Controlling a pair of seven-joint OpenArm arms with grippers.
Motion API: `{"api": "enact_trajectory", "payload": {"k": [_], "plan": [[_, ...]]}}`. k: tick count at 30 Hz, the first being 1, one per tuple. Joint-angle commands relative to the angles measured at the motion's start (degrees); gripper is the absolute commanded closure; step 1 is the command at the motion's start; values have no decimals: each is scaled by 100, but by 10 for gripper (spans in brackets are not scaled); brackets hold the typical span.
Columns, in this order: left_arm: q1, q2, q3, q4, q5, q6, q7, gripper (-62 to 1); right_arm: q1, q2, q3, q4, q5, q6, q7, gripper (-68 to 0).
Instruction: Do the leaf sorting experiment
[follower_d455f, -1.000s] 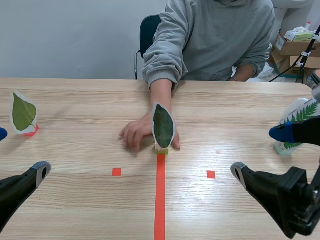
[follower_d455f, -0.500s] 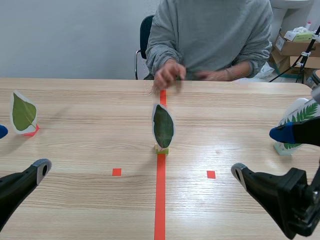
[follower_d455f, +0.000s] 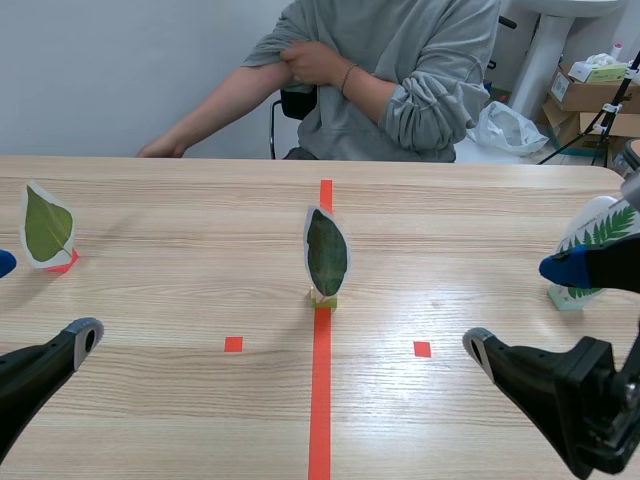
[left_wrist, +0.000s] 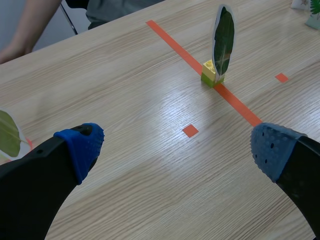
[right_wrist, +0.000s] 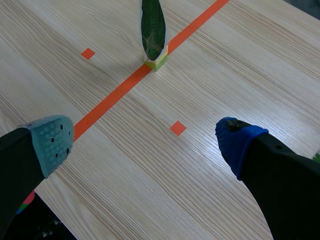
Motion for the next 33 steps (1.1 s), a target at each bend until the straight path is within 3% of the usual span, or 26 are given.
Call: {"api": "enact_trajectory", "payload": {"k": [1,29,33], "plan": [[-20,44,17,83,-61,7,-74,-623,66,0,46,-15,39,44,44,-578],[-144,44,26,7,-55,9,118,-623,68,0,46,-15,42,44,44,-578],[-597,44,136,-289,297,-101,470,-623,66,0,46,-15,39,44,44,-578]]}}
